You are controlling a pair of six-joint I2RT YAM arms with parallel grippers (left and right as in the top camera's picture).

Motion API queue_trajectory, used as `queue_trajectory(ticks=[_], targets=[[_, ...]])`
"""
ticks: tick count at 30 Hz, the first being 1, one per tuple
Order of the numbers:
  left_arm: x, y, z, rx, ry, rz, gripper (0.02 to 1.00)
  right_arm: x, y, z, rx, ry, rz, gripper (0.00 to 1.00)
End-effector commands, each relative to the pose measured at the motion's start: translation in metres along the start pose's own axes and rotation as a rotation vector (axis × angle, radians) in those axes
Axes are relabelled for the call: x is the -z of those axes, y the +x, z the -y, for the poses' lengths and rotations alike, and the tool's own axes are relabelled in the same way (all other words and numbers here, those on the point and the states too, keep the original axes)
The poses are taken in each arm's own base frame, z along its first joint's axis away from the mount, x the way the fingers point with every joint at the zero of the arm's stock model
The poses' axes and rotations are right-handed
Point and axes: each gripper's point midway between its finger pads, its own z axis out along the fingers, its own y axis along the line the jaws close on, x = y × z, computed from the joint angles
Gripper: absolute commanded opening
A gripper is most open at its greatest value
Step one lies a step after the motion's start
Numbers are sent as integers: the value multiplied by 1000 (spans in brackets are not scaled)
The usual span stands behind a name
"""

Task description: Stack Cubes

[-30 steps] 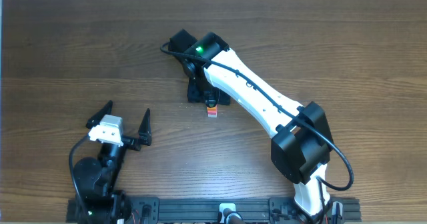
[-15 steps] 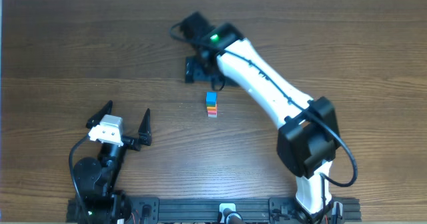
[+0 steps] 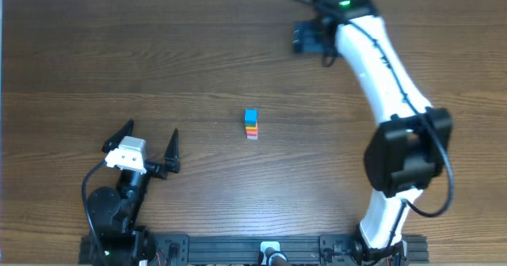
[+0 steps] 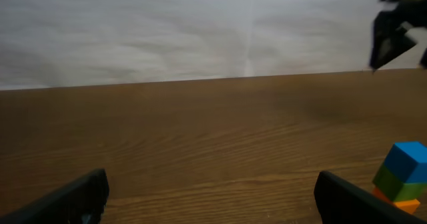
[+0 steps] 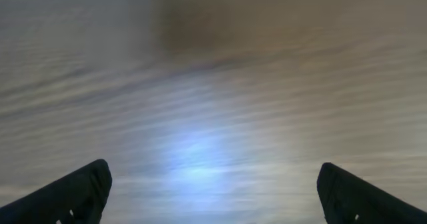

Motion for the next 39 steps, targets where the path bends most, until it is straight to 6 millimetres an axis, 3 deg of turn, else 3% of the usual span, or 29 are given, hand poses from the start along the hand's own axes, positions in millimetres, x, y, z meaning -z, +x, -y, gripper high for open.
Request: queue_trajectory(ticks=[1, 5, 10, 19, 24, 32, 39], targets=[[0, 2, 1, 11, 8, 2, 1000, 51, -34, 42, 43, 62, 171, 993], [0, 2, 1, 11, 8, 2, 1000, 71, -38, 71, 0, 69, 259, 993], [0, 2, 1, 11, 8, 2, 1000, 92, -12, 86, -3, 62, 347, 993], [0, 2, 1, 11, 8, 2, 1000, 119, 70, 94, -23, -2, 562, 993], [0, 2, 1, 11, 8, 2, 1000, 128, 105, 96, -34, -51, 686, 989], [0, 2, 1, 11, 8, 2, 1000, 139, 135, 92, -35, -164, 950, 993], [0, 2, 1, 11, 8, 2, 1000, 134, 156, 94, 9, -144, 1040, 993]])
